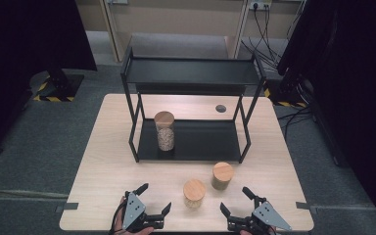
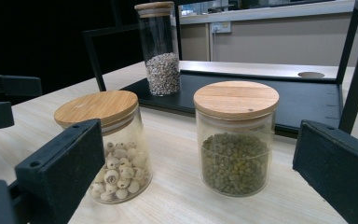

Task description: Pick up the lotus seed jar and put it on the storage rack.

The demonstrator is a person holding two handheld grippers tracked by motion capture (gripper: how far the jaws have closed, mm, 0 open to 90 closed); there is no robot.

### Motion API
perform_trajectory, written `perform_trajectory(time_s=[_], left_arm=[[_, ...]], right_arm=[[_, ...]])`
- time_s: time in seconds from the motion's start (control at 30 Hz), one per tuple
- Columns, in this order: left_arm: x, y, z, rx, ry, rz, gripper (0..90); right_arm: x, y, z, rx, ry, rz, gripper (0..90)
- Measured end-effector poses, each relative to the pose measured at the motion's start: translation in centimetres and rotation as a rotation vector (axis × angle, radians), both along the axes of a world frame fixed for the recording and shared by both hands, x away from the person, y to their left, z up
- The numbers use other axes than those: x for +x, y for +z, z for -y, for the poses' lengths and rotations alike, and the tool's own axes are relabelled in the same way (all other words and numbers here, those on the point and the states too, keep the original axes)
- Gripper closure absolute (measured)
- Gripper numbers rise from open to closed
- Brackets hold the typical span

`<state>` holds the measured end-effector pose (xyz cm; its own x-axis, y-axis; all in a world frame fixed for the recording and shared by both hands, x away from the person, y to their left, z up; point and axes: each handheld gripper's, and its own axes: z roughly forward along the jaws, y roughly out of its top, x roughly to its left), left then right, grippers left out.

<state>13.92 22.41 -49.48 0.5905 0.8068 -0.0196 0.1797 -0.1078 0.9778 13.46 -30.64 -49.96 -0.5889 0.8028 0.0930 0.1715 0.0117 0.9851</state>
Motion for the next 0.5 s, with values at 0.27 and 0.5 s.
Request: perform_trajectory(time_s=[0.27,0.5], left_arm=[[0.05,-0.07,-0.08,0.002,0.007,-0.001,1.5],[0.06,-0.14,-0.12,-0.003,0.01,-0.004,1.5]], right_arm=[[-0.02,0.01,-0.21,-0.003,0.013,0.001,2.4],[0.18,0.05,-0.67,-0.007,0.038,0.001,2.5]])
